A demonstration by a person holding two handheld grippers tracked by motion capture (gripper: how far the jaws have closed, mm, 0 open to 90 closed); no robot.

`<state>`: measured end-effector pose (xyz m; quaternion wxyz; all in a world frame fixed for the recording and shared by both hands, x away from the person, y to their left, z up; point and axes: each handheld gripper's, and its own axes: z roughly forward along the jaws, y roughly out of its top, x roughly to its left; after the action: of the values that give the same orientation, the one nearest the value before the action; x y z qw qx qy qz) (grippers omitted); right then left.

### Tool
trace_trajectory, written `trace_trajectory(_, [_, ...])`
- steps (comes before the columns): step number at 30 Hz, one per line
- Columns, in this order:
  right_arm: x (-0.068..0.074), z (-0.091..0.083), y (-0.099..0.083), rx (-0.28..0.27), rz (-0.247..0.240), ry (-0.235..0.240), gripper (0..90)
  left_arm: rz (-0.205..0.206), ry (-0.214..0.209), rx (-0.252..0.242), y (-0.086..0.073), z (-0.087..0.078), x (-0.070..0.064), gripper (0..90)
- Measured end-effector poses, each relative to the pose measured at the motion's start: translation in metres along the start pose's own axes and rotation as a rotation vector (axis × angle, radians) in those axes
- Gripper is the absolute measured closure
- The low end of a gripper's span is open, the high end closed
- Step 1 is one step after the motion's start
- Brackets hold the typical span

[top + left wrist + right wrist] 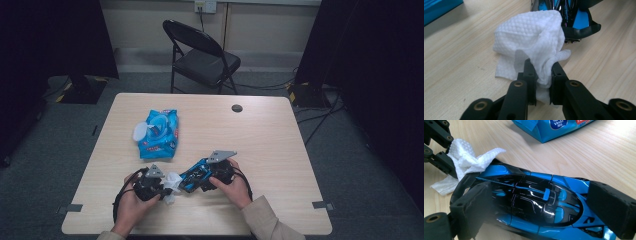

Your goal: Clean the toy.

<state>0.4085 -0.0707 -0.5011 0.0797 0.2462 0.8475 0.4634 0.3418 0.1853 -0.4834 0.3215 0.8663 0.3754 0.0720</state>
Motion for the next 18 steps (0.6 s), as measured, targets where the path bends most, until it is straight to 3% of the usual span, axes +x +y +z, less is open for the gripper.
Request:
trace_trajectory(3, [0.000, 0.000, 0.000, -0.001, 0.001, 0.000, 6.6, -0.002, -0.008, 0.007, 0.006, 0.005, -0.003, 81.4])
trace_trajectory(7, [0.001, 0.000, 0.000, 0.001, 0.002, -0.004, 6.3, 0.026, 0.015, 0.045, 0.015, 0.009, -0.010, 82.3])
trace_trajectory(18, [0.001, 0.000, 0.000, 0.001, 0.001, -0.005, 6.1, 0.090, 0.011, 0.071, 0.019, 0.011, -0.022, 82.7])
